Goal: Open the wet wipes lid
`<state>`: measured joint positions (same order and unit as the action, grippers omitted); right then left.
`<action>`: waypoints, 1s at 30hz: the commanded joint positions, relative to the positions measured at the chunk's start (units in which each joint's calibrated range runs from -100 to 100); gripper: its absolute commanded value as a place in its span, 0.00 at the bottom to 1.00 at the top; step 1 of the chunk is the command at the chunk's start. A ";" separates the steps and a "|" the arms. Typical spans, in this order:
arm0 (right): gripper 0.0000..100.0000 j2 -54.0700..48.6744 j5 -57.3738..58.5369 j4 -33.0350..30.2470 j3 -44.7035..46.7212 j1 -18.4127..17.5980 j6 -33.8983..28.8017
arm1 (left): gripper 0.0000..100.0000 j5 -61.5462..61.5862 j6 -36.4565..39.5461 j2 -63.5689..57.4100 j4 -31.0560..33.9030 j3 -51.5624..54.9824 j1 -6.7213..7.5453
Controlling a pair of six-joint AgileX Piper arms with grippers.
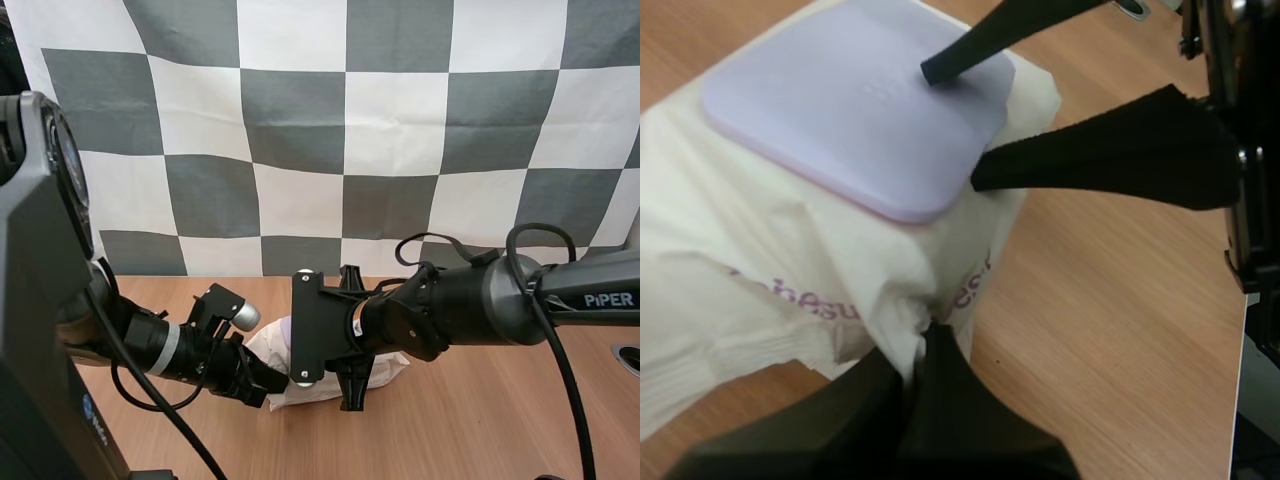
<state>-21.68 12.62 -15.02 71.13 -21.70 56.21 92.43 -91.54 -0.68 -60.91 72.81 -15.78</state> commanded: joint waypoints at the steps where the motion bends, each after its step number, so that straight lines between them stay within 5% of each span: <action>1: 0.31 0.03 -0.05 -0.29 0.06 -0.01 0.01 | 0.00 -0.16 0.06 -0.06 0.41 -0.05 -0.02; 18: 0.25 0.03 0.81 -1.61 0.06 2.38 0.01 | 0.00 -0.93 -0.24 -0.06 0.40 -0.05 -0.02; 23: 0.01 0.03 0.48 -1.61 0.06 2.38 0.01 | 0.00 -0.93 -0.24 -0.06 0.40 -0.05 -0.02; 30: 0.00 0.03 -1.25 -0.72 0.06 2.38 0.01 | 0.00 -1.42 -0.56 -0.06 0.40 -0.05 -0.02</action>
<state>-21.68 11.70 -15.84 71.13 -19.37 56.21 91.26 -91.86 -0.68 -60.59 72.81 -15.78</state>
